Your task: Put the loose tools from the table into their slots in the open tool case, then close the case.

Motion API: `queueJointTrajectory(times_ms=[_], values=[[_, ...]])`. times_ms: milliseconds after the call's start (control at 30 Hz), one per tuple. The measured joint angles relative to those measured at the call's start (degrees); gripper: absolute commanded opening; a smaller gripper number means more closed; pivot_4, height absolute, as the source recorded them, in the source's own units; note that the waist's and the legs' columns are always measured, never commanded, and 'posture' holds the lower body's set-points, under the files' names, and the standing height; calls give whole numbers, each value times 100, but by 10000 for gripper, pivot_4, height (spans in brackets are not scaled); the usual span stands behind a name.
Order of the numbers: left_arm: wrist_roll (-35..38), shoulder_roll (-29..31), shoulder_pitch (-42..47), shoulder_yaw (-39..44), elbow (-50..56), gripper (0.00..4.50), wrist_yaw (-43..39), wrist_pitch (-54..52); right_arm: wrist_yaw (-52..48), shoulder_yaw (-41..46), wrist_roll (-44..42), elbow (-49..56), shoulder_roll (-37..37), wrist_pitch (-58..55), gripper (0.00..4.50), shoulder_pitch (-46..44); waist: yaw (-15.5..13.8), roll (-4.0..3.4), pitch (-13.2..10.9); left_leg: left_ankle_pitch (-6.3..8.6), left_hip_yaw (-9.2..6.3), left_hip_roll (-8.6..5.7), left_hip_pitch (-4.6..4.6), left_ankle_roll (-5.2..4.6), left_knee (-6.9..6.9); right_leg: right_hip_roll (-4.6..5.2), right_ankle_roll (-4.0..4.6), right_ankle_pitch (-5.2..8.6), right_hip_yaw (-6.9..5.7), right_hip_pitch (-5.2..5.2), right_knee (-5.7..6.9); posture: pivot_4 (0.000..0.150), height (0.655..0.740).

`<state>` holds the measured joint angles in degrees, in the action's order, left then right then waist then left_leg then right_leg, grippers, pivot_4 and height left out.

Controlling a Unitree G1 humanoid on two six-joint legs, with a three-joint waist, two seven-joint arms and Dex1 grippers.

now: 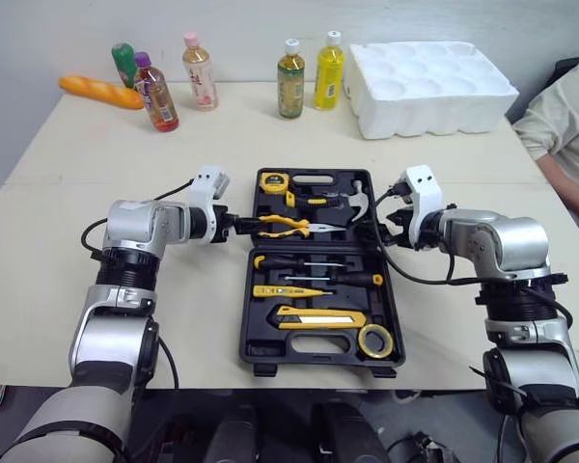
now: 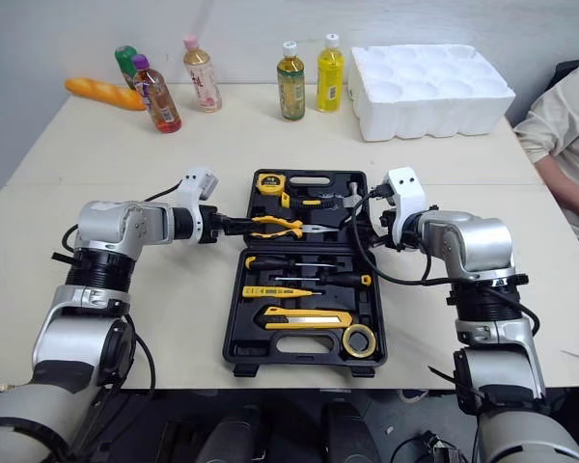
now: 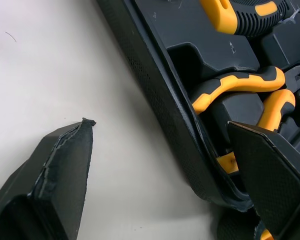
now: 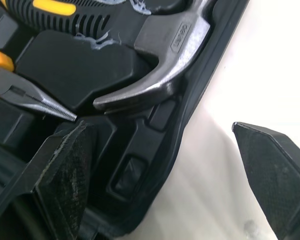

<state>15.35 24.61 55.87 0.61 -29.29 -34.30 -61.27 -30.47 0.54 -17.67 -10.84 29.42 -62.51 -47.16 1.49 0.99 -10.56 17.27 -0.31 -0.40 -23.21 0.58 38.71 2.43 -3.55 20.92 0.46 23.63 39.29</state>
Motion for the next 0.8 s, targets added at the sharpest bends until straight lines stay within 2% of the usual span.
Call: queueJointTrajectory(times_ms=[33,100,233,300,500,567,600,800], values=[[-25,-14,-10,-46,0,36376,20,32,1,-10,4,-56,0,22,42565,-31,-4,0,0,0,0,0,0,0,2,0,0,0,0,-1,1,1500,7400],[-18,-82,-36,-116,42,27651,-32,92,6,-18,21,-135,0,74,36820,-80,-3,2,1,1,0,0,0,-1,3,1,0,0,0,-1,1,1500,7400],[-25,-97,-79,-219,254,8652,-22,115,-29,-59,57,-261,-2,127,15477,-79,3,-3,5,1,1,0,2,-2,1,0,0,0,1,-1,3,1500,7400],[-29,-125,-109,-219,327,4357,68,100,-75,-98,57,-245,1,128,5203,-90,2,-12,19,1,1,0,11,-2,1,0,0,0,0,-8,6,1500,7400],[-20,-174,-162,-183,386,3933,175,72,-68,-139,70,-226,21,134,5112,-65,3,-12,53,2,-1,0,15,-3,1,0,0,0,0,-14,4,1500,7400],[-20,-181,-165,-172,389,3914,186,68,-55,-140,70,-172,20,132,663,-30,3,-14,54,2,-1,0,15,-3,0,0,0,0,0,-14,4,1500,7400],[-16,-190,-171,-169,396,3787,188,68,-26,-138,70,-130,14,125,0,-5,2,-13,56,2,-1,0,15,-3,0,0,0,0,0,-14,4,1500,7400],[24,-247,-314,-58,609,3096,206,148,15,-297,190,59,69,422,0,136,1,-11,67,4,-1,0,15,-6,1,1,0,0,0,-17,-1,1500,7400]])
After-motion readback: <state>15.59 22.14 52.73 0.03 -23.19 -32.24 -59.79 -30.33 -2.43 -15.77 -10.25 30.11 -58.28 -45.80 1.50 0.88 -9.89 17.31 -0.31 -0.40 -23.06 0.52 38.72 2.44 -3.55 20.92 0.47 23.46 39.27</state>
